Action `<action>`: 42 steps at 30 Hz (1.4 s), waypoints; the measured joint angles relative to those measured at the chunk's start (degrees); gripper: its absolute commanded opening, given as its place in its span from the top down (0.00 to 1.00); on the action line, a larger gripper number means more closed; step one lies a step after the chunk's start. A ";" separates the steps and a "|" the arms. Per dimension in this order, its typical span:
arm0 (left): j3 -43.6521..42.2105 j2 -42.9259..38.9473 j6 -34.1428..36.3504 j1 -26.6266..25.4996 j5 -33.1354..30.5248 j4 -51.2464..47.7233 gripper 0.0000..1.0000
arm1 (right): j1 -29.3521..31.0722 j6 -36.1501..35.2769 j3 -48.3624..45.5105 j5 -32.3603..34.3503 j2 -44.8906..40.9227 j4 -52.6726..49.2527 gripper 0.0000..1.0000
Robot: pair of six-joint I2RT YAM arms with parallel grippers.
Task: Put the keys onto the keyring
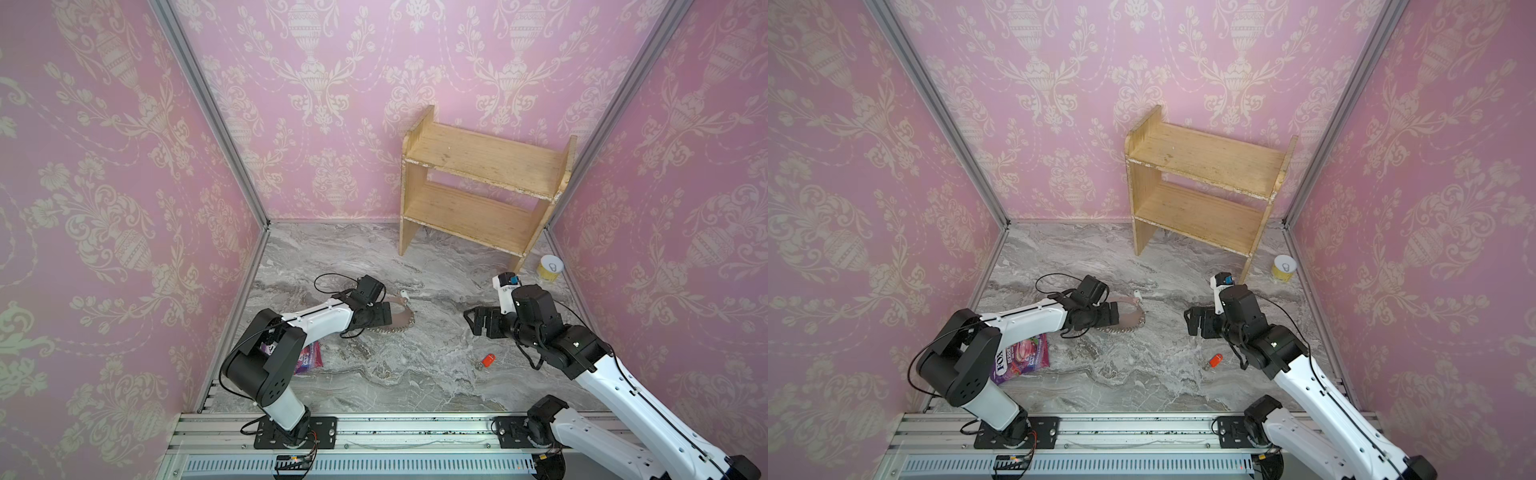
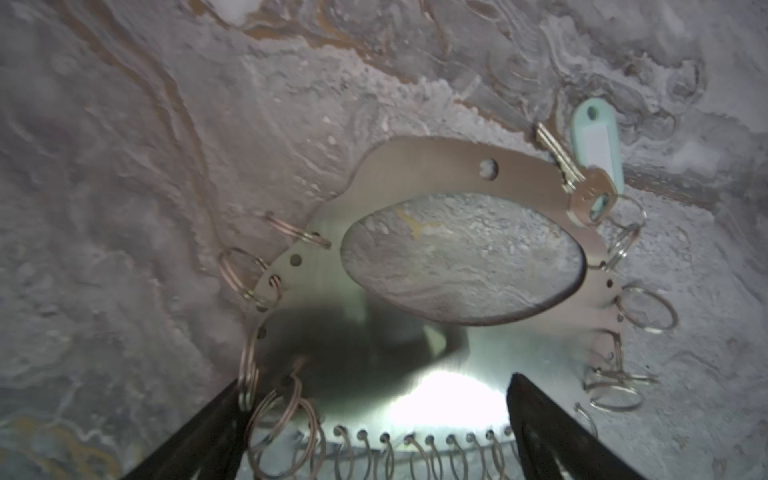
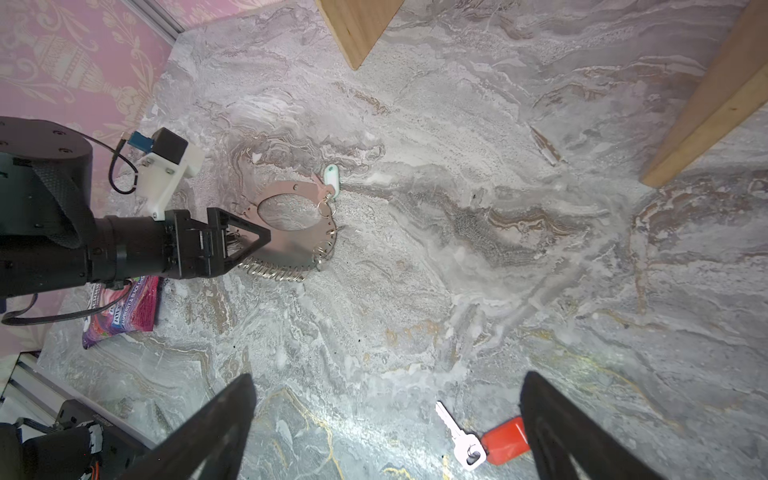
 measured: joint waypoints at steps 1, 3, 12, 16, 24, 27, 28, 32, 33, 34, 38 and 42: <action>0.11 0.02 -1.09 -1.33 0.39 0.15 0.04 | 0.00 0.00 0.00 0.15 -0.11 -0.02 0.00; 0.13 0.02 -3.10 -3.91 0.81 0.42 0.04 | 0.00 -0.02 0.11 0.42 -0.48 -0.26 0.00; 6.91 5.27 -6.60 -14.10 4.46 1.44 0.03 | 0.00 -0.02 0.20 1.22 -1.70 -0.42 0.00; 10.45 4.79 -2.93 -14.71 4.85 -2.23 0.02 | 0.00 -0.07 0.20 1.36 -1.42 -0.46 0.00; 13.77 -2.84 15.34 -13.33 0.20 -13.64 0.15 | 0.00 -0.07 0.22 1.38 -1.49 -0.90 0.00; 14.38 -2.99 23.43 -9.38 0.57 -15.21 0.22 | 0.00 -0.07 0.22 1.36 -1.49 -0.90 0.00; 14.38 -2.73 25.77 -7.91 0.81 -15.61 0.29 | 0.00 -0.07 0.22 1.36 -1.49 -0.90 0.00; 14.51 -0.20 34.36 -3.41 1.22 -16.20 0.58 | 0.00 -0.09 0.22 1.33 -1.46 -0.87 0.00; 14.75 0.81 36.00 -3.08 1.42 -16.28 0.58 | 0.00 -0.09 0.22 1.33 -1.46 -0.87 0.00; 15.02 1.73 37.40 -3.02 1.79 -16.26 0.56 | 0.00 -0.09 0.22 1.33 -1.42 -0.87 0.00; 16.22 4.96 42.75 -3.08 2.95 -16.22 0.56 | 0.00 -0.20 0.48 1.33 -0.72 -0.85 0.00; 16.39 5.81 46.07 -3.08 3.37 -16.15 0.63 | 0.00 -0.74 0.48 1.33 -0.66 -0.87 0.00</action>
